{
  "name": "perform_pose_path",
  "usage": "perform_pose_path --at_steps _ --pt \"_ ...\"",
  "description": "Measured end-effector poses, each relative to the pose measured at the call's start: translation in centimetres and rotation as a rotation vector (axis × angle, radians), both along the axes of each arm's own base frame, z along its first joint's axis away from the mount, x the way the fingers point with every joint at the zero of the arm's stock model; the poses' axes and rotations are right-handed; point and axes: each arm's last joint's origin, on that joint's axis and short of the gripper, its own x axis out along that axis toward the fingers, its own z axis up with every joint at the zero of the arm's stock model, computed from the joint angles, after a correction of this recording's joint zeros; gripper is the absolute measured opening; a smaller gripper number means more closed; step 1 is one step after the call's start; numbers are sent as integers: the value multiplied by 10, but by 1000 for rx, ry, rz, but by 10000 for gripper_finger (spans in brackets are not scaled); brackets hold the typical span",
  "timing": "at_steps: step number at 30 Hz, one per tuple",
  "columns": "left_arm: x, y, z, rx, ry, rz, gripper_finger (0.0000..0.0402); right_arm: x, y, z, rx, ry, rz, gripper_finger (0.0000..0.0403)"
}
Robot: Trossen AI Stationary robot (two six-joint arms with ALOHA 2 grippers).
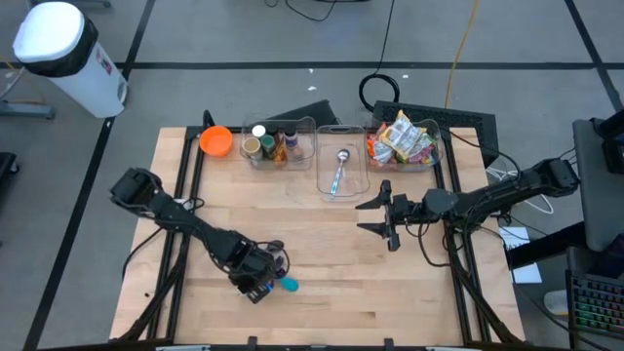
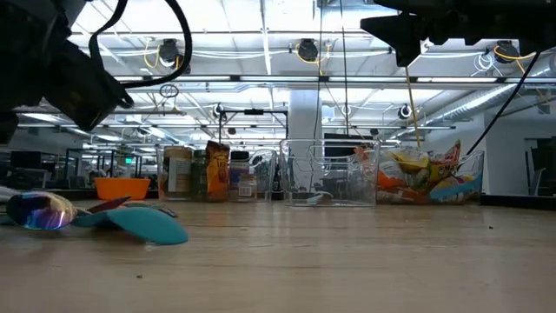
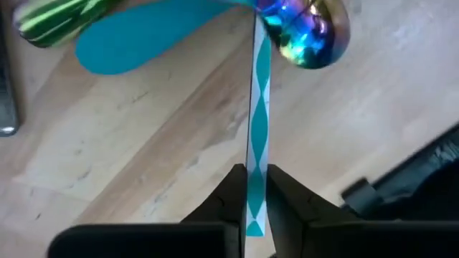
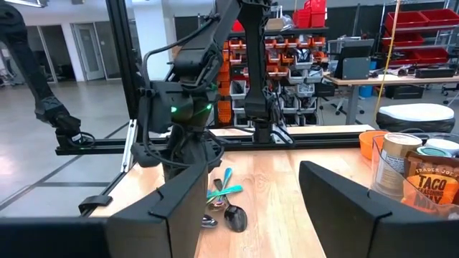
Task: Pick & Place Food Item
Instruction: Put the blue pattern spoon into the center transparent bin
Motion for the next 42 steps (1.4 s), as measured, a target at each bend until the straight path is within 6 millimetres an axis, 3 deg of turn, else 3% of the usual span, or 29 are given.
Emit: perform_pose_path --at_steps 11,18,30,42 --pt "-2 18 38 34 -198 37 24 0 0 0 0 1 0 212" --pt "0 16 51 -19 -315 29 24 0 0 0 -1 5 0 212" --pt "12 13 58 -37 -490 -9 24 0 0 -1 -1 7 0 212" --pt "22 34 58 33 -532 16 24 0 0 -1 25 8 2 212"
